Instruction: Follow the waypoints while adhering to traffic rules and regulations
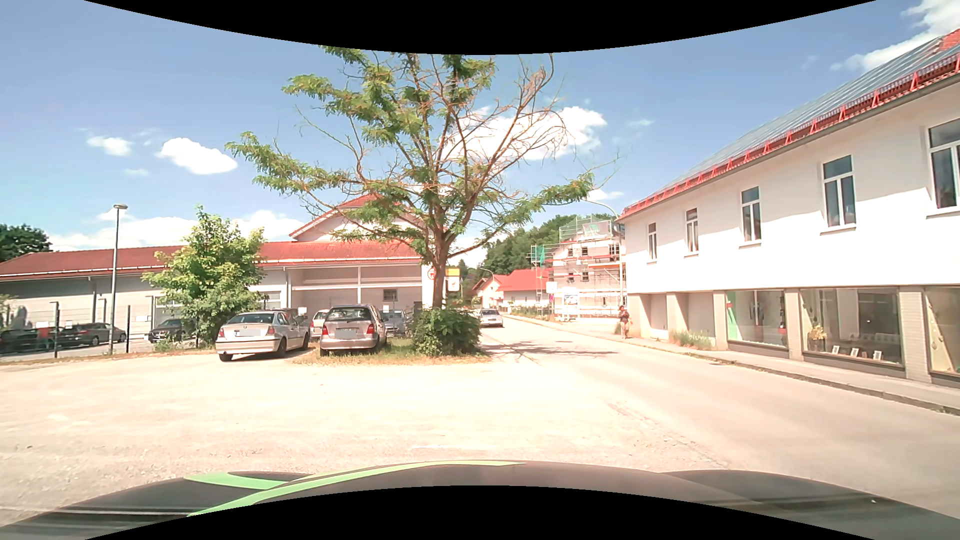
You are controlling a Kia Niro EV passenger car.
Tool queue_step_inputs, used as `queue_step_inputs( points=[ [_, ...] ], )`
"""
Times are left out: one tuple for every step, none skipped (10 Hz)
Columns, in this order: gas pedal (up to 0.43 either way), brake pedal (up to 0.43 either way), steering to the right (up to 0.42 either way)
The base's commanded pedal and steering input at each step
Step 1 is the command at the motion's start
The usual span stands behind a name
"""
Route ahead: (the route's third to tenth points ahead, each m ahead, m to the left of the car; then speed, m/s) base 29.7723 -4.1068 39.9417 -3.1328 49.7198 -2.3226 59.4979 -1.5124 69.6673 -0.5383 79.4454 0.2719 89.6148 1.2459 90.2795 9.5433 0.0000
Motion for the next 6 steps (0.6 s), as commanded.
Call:
queue_step_inputs(
  points=[
    [0.000,0.360,0.003],
    [0.000,0.360,0.003],
    [0.000,0.360,0.003],
    [0.000,0.360,0.004],
    [0.000,0.360,0.003],
    [0.000,0.360,0.003]
  ],
)
